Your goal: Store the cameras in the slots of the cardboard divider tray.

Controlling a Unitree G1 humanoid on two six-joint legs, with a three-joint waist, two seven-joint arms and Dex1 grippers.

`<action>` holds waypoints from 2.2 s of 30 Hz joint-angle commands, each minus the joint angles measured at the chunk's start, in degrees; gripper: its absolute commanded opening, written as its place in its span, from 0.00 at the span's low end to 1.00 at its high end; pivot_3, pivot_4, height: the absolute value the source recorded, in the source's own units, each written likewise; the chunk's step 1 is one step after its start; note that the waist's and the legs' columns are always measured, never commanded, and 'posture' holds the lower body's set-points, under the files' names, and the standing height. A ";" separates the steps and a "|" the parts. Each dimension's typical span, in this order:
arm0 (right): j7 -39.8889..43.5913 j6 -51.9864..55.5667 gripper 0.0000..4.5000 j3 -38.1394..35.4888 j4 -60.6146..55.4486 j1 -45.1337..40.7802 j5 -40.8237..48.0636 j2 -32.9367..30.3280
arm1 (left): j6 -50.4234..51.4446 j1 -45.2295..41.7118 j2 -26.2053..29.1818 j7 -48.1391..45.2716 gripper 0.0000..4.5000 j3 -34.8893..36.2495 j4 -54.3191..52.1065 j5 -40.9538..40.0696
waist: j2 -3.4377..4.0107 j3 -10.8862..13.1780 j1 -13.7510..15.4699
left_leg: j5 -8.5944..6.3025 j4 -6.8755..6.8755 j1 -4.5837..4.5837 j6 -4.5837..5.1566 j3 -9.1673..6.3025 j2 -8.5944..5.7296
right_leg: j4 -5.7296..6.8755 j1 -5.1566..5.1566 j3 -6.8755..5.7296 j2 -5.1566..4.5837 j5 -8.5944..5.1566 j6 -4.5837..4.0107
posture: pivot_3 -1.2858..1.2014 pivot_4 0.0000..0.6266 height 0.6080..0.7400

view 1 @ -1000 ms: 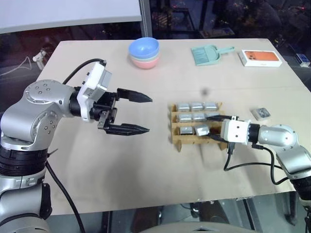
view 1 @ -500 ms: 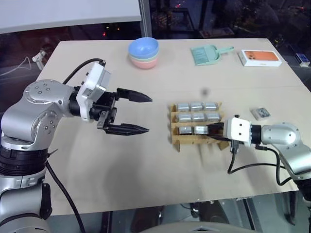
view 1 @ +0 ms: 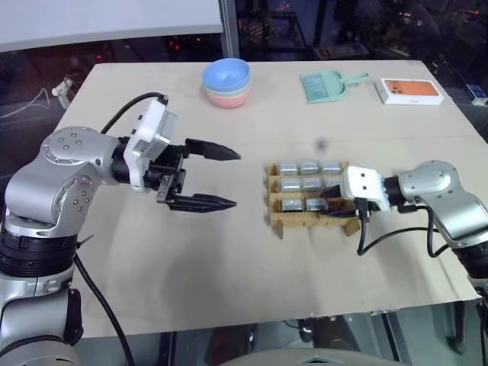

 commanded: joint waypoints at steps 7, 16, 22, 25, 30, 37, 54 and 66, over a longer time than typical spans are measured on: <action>-6.07 0.09 0.96 -15.88 -0.17 2.33 6.57 -2.43 | -0.75 -0.69 -0.48 0.74 1.00 0.64 -1.67 -0.57 | 0.01 0.01 0.52 | 0.00 0.01 -0.02 0.00 -0.01 -0.02 | 0.00 0.01 0.00 -0.03 0.02 0.03 | 0.52 0.24 1.00; -24.95 7.00 0.96 -30.59 7.54 12.49 4.40 -1.93 | -2.51 -3.00 -2.37 -1.24 1.00 -2.05 0.97 1.21 | 0.01 0.00 1.14 | 0.00 0.02 -0.02 -0.01 0.15 -0.06 | 0.00 0.04 -0.02 -0.03 0.02 0.01 | 0.52 0.24 1.00; -31.84 9.02 0.96 -34.71 12.68 16.16 6.05 2.76 | -5.31 -6.11 -3.44 -3.40 1.00 -4.05 4.65 3.70 | 0.03 0.00 0.32 | 0.01 0.02 0.01 0.00 0.16 -0.06 | 0.01 0.04 0.03 0.00 0.03 0.03 | 0.52 0.24 1.00; -32.83 7.18 0.96 -33.44 15.18 15.89 5.29 3.40 | -6.06 -7.18 -3.80 -4.34 1.00 -4.59 5.92 4.39 | 0.03 0.00 -0.07 | 0.00 0.02 0.00 0.00 0.16 -0.06 | 0.00 0.04 0.05 -0.01 0.03 0.04 | 0.52 0.24 1.00; -35.56 2.69 0.96 -31.20 22.63 12.98 1.82 3.43 | -6.39 -7.20 -4.28 -4.46 1.00 -4.91 5.41 5.39 | 0.04 0.00 -0.30 | 0.00 0.02 0.03 0.00 0.14 -0.06 | 0.00 0.03 0.11 0.00 0.03 0.04 | 0.52 0.24 1.00; -35.55 0.50 0.91 -31.92 31.07 8.80 3.49 5.49 | -5.72 -6.54 -4.00 -3.59 1.00 -4.33 4.35 5.53 | 0.04 0.00 -0.26 | 0.00 0.01 0.01 0.00 0.10 -0.05 | 0.00 0.03 0.10 0.00 0.04 0.04 | 0.52 0.24 1.00; -27.35 -11.06 0.44 -20.52 -0.94 11.50 2.06 7.13 | 13.61 -1.33 -14.26 11.42 1.00 -2.62 1.30 -9.40 | 0.17 0.02 -0.54 | 0.00 -0.02 0.09 0.01 -0.08 0.02 | 0.08 0.01 0.16 0.04 0.04 0.06 | 0.52 0.24 1.00; -32.88 -39.77 0.44 -3.73 -3.95 3.05 -18.69 13.40 | 23.10 -7.20 -24.84 26.14 1.00 -4.64 6.18 -8.47 | 0.15 0.03 0.01 | 0.16 0.06 0.00 -0.27 -0.13 -0.08 | 0.01 0.03 0.09 -0.04 0.05 0.05 | 0.52 0.24 1.00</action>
